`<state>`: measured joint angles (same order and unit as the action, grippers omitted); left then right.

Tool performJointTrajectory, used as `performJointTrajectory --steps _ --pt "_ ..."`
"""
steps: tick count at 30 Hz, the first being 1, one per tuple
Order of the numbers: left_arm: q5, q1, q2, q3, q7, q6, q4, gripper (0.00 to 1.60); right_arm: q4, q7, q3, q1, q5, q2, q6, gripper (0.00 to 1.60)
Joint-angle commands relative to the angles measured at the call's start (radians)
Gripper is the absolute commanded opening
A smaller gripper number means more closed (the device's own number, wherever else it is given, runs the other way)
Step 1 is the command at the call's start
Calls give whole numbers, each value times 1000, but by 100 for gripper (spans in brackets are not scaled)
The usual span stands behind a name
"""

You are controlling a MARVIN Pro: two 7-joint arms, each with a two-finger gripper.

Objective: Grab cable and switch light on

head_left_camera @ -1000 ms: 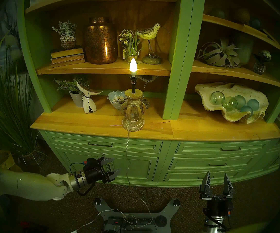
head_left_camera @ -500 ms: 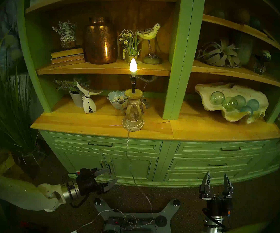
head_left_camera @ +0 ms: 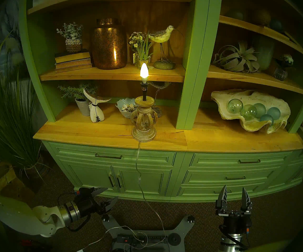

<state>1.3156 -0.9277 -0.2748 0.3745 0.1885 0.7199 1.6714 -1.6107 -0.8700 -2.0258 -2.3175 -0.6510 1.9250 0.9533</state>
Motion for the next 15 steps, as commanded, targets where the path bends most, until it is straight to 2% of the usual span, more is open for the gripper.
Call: performJointTrajectory --steps 1,2,3,5,6,9,15 --pt "-81 25 31 -20 -83 42 58 160 -26 -25 -3 4 3 -2 7 160" --pt "-102 27 33 -24 -90 62 69 160 -25 -25 -3 4 3 -2 7 160" --pt "-108 29 29 -38 -63 99 78 160 -24 -22 -2 4 3 -2 7 160" --pt "-135 25 32 -36 -90 129 85 160 -25 -23 -3 4 3 -2 7 160" --pt "-146 25 37 -39 -96 116 91 160 -25 -24 -3 4 3 -2 7 160" --pt "-184 15 40 -37 -125 172 95 160 -26 -26 -4 4 3 -1 7 160" --pt "-237 5 42 -35 -170 216 99 160 -27 -30 -5 4 2 -1 7 160"
